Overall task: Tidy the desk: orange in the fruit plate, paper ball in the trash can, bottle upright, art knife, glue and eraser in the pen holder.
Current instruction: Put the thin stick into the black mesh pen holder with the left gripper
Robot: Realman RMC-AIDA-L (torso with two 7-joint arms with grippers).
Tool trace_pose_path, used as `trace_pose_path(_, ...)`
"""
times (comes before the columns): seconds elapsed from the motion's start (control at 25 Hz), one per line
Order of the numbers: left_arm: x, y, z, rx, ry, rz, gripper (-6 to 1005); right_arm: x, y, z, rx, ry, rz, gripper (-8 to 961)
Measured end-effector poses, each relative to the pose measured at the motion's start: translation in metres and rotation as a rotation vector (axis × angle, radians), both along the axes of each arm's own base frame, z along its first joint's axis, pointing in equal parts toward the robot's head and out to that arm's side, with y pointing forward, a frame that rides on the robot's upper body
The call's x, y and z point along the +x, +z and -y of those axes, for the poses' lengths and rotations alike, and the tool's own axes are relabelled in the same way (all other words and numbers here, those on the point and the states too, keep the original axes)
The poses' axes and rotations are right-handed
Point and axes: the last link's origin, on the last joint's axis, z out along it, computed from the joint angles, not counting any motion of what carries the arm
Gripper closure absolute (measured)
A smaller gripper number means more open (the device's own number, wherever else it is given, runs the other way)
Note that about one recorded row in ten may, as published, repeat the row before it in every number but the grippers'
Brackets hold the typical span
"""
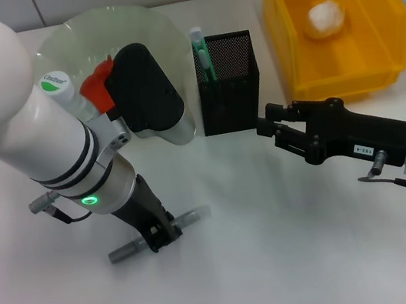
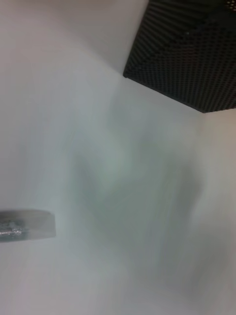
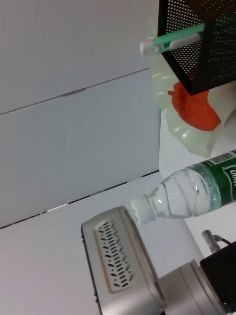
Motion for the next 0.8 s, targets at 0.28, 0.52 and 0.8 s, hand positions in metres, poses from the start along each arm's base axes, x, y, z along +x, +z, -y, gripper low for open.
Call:
trace_pose_path(0.28, 0.023, 0.008, 0.004, 0.007, -0.048, 0.093, 819, 0.002, 0.002, 0.000, 0.013, -0.014, -0.007, 648)
trace_pose_path(0.52, 0.062, 0.030, 0.011, 0.018, -0.158, 0.390, 819, 0.007, 0.007, -0.003, 0.058, -0.074, -0.046, 648)
trace_pose_path(0.8, 0.086, 0.039, -0.001, 0.112, -0.221, 0.667, 820, 0.008, 0.007, -0.002, 0.061, -0.094, -0.060, 648)
